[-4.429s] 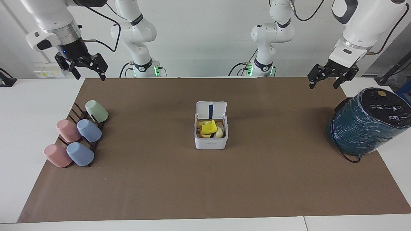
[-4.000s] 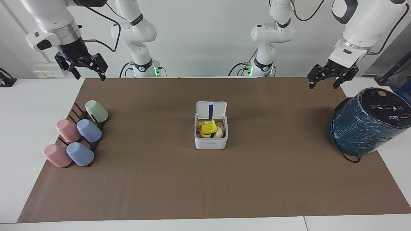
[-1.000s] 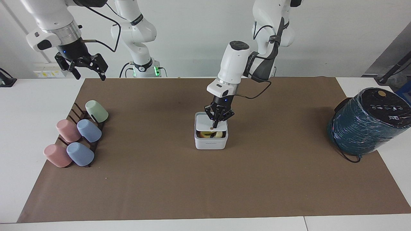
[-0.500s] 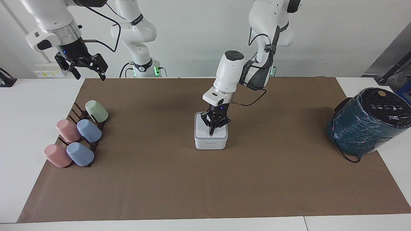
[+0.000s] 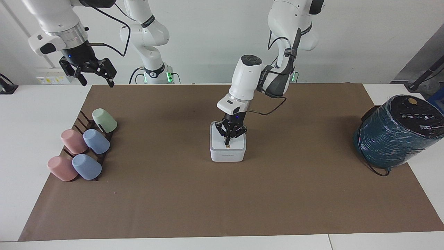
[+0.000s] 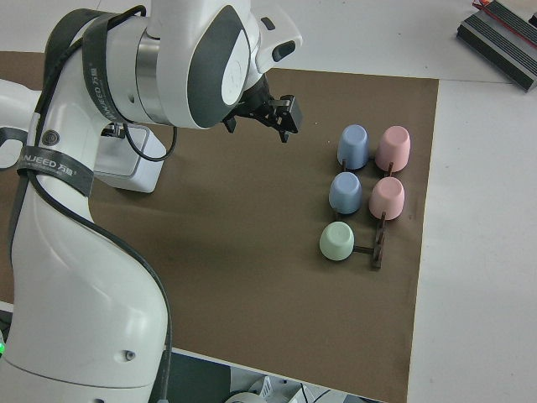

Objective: Close trash can lid

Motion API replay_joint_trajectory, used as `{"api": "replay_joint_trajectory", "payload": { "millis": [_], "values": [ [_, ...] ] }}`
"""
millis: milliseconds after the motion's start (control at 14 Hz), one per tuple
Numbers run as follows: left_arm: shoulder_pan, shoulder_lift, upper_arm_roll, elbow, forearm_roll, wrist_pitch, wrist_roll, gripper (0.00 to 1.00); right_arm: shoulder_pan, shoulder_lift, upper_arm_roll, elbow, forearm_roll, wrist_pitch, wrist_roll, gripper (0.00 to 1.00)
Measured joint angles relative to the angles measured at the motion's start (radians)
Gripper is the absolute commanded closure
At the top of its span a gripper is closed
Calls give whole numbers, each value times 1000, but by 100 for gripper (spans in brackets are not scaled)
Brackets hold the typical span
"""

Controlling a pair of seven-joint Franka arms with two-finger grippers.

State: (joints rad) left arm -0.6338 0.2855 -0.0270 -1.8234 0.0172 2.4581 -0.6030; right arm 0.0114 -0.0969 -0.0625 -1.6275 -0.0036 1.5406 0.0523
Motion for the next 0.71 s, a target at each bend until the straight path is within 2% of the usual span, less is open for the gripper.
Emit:
{"api": "replay_joint_trajectory", "payload": {
  "millis": [143,214,286,357,500,714],
  "values": [
    [1,-38,3,7,0,-101,-1,83,0,0,0,-1,0,0,0,0],
    [3,-66,7,8,0,-163,-2,55,0,0,0,-1,0,0,0,0],
    [13,-93,10,8,0,-232,-3,8,0,0,0,-2,0,0,0,0],
    [28,-117,12,8,0,-295,-1,0,0,0,0,-2,0,0,0,0],
    [75,-158,16,3,0,-394,39,0,0,0,0,-2,0,0,0,0],
    [176,-222,20,-41,0,-433,175,0,0,0,0,-2,0,0,0,0]
  ]
}}
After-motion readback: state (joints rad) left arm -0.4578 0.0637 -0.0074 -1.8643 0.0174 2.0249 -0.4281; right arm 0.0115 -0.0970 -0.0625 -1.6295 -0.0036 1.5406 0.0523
